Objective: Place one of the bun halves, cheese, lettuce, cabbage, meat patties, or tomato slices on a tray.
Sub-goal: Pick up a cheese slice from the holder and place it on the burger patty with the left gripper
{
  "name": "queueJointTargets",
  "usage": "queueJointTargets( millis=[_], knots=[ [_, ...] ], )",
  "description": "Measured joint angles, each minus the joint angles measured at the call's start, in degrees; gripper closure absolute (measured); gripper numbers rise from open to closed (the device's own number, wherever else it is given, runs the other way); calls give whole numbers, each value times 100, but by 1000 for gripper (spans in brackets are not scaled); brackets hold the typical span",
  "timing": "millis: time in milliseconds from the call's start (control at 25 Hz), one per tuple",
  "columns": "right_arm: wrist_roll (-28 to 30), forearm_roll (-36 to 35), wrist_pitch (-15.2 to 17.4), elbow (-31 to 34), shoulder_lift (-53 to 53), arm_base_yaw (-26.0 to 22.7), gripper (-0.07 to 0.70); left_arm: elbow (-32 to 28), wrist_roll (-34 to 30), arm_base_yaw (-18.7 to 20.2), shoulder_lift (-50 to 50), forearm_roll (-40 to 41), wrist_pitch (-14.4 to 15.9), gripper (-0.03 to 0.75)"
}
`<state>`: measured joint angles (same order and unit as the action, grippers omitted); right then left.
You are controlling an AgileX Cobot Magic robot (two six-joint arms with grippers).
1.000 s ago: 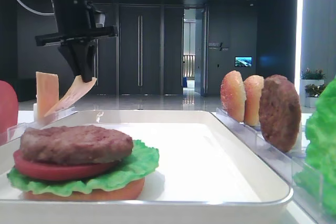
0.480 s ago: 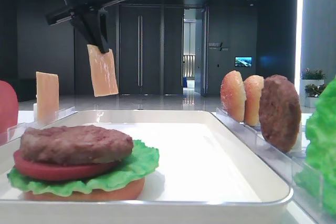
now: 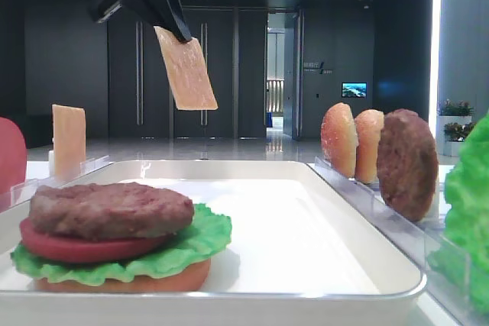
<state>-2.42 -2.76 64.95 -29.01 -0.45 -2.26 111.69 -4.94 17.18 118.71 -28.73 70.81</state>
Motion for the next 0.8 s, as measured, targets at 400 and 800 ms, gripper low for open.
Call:
queueJointTargets(
  millis=[400,800],
  knots=[
    [0,0,0,0,0,0,218,-1730,-1496,0,-711,-1510,-61,700],
    [0,0,0,0,0,0,218,-3937,-3000,5,-1693,-2936,-321,700]
  ],
)
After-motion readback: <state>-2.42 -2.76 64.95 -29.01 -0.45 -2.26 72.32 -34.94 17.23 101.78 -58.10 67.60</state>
